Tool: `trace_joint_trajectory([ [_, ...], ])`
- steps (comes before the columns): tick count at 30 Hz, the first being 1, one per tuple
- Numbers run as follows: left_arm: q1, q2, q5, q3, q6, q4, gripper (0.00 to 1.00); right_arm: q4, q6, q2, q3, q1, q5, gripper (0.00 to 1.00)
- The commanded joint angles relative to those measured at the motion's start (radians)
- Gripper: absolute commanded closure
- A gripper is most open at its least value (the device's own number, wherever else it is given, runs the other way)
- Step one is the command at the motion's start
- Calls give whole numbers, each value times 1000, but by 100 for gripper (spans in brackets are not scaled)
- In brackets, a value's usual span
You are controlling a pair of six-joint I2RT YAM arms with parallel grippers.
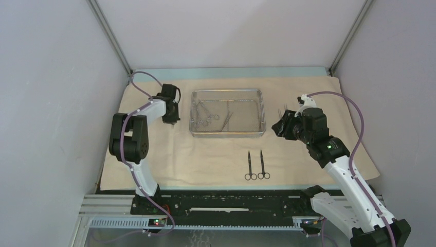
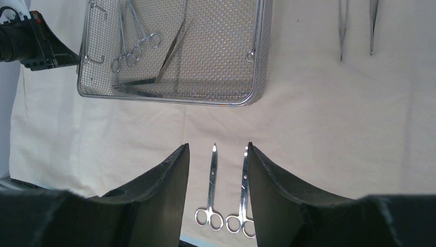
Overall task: Open and lay out the surgical kit
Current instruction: Place the medical item in the surgical kit.
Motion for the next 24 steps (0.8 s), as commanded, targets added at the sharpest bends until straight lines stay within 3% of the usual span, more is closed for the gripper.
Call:
trace_joint_trajectory([
  [1, 30, 22, 47, 90, 44, -6, 99, 18, -14, 1, 34, -9, -13, 46],
  [24, 62, 57, 53, 142, 72, -66, 84, 22, -13, 0, 25, -21, -30, 46],
])
